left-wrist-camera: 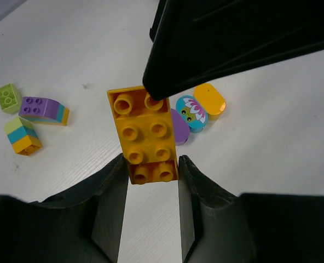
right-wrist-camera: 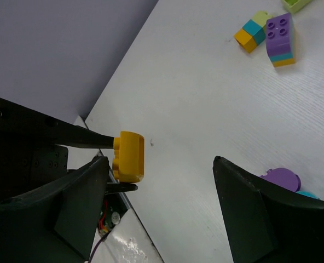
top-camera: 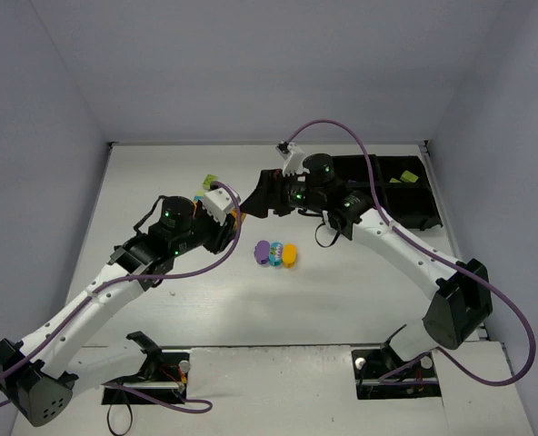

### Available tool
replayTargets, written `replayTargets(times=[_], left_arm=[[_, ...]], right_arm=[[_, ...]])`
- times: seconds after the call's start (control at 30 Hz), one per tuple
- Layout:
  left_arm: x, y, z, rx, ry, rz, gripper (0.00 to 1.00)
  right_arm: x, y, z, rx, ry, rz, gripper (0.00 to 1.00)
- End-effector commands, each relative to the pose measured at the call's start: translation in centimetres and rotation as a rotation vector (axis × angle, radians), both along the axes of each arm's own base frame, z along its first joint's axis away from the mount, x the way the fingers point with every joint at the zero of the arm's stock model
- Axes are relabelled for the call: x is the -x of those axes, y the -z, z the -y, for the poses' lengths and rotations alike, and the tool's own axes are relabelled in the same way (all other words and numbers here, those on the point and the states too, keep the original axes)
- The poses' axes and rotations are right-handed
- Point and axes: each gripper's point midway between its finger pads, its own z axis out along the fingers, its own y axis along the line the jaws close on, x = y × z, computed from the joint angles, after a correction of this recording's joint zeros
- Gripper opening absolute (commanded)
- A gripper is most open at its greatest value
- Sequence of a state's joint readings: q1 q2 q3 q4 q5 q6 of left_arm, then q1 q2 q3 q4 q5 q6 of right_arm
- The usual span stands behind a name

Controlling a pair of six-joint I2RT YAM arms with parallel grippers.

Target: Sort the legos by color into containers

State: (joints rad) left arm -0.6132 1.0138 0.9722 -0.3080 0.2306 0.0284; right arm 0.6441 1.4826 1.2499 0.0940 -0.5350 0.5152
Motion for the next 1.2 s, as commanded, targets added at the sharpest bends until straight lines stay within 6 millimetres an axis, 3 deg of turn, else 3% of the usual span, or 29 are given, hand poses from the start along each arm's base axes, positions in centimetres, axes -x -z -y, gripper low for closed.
replayTargets(times=[0.0, 0.3, 0.47, 0.5, 0.6, 0.63, 0.67, 0.77, 0.8, 0.83, 0.93, 0.97, 1.07, 1.1, 1.17], left_arm=[[-0.8, -3.8, 0.9, 0.039, 0.024, 0.112, 0.04], [-1.3, -3.6, 1.4, 0.028, 0.032, 0.112, 0.04], [-1.7, -3.6, 1.6, 0.025, 0.035, 0.12, 0.04], [-1.8, -3.5, 1.7, 0.024, 0.035, 0.118, 0.08], [-2.0, -3.4, 1.6, 0.018, 0.026, 0.121, 0.1], [-2.2, -3.3, 1.6, 0.012, 0.024, 0.124, 0.13], [-2.3, -3.2, 1.5, 0.008, 0.012, 0.123, 0.22], [-3.0, -2.9, 0.8, 0.0, -0.045, 0.122, 0.68], [-3.9, -1.9, -0.5, 0.022, -0.19, 0.071, 0.83], [-4.0, -1.9, -0.5, 0.022, -0.192, 0.071, 0.83], [-4.0, -0.6, -1.0, 0.039, -0.263, 0.003, 0.83], [-4.0, 0.0, -1.4, 0.048, -0.305, -0.027, 0.83], [-3.9, 1.0, -2.2, 0.062, -0.365, -0.067, 0.83], [-3.7, 1.8, -2.5, 0.06, -0.383, -0.085, 0.83], [-3.8, 2.7, -3.0, 0.079, -0.429, -0.119, 0.83]], right_arm=[[0.3, -4.1, -1.9, -0.101, -0.051, 0.08, 0.73], [1.0, -3.7, -3.1, -0.109, -0.099, 0.061, 0.63], [1.3, -2.7, -3.4, -0.1, -0.117, 0.035, 0.34], [1.2, -2.4, -3.4, -0.096, -0.118, 0.028, 0.3], [1.1, -1.7, -3.5, -0.088, -0.123, 0.013, 0.08], [0.9, -1.6, -3.4, -0.082, -0.11, 0.014, 0.0], [0.6, -1.6, -3.3, -0.079, -0.1, 0.02, 0.0], [-1.3, -1.1, -1.6, -0.034, -0.02, 0.043, 0.0], [-4.6, -0.9, 2.6, 0.01, 0.131, 0.072, 0.0], [-4.6, -0.6, 2.7, 0.015, 0.133, 0.066, 0.0], [-8.7, -0.1, 9.3, 0.084, 0.359, 0.091, 0.0], [-10.4, 0.4, 13.2, 0.135, 0.496, 0.089, 0.0], [-12.3, 0.9, 19.5, 0.225, 0.706, 0.096, 0.0], [-12.9, 1.4, 23.7, 0.267, 0.837, 0.082, 0.0], [-13.0, 2.3, 27.5, 0.319, 0.952, 0.046, 0.0]])
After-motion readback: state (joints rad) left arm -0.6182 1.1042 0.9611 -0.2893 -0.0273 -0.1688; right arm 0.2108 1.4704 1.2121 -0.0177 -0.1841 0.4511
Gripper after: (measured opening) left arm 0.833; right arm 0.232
